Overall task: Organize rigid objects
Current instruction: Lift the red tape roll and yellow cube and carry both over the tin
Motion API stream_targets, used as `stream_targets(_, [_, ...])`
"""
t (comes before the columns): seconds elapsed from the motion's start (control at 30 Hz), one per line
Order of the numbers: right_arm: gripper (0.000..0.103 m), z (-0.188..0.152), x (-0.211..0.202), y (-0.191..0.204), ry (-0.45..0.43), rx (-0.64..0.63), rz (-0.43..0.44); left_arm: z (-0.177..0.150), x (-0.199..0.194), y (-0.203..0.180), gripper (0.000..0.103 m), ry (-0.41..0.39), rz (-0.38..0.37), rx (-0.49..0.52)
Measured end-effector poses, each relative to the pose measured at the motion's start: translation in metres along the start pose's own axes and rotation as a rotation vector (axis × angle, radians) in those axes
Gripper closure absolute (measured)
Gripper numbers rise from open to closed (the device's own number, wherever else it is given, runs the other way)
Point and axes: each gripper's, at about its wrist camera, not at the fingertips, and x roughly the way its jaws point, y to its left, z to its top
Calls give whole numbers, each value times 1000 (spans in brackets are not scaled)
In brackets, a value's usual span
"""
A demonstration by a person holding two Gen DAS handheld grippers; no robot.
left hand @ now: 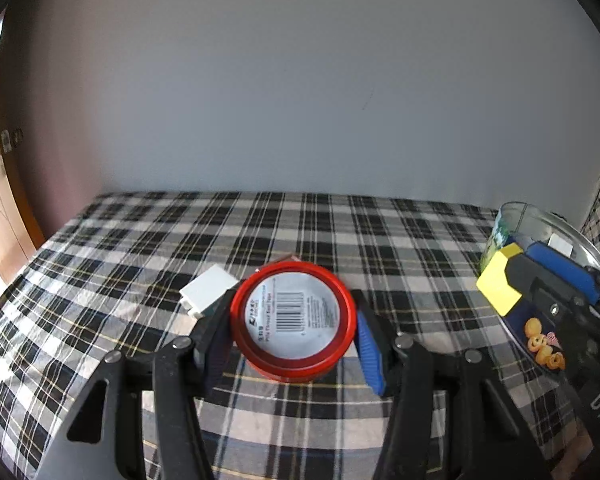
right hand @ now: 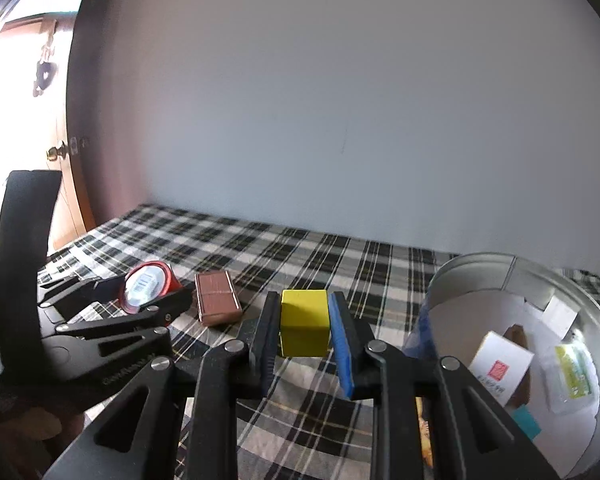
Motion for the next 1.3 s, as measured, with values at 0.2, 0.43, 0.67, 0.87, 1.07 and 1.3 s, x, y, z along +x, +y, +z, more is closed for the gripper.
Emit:
stream_targets(0.2, [76,2,-17,-9,-68,-14,-20,-1,-4,-22,49,-24,-5,10])
stream_targets(0.43, [76,3,-27,-22,-102,-15,-48,-1,-9,-44,49,-46,-12,11])
stream_targets(0.67, [76,4,-35,-46,-123,18,-75,2,-12,-65,49,-59,-42,21])
stream_targets(0.87, [76,4,-42,-64,-139,37,-101,4,-14,-79,49,-69,-65,17])
stream_targets(1.07, [76,4,-46,-74,-147,53,-126,4,-15,-95,49,-71,-85,34])
stream_targets(1.3, [76,4,-56,-87,-160,73,-153,7,-16,-107,49,-82,-103,42])
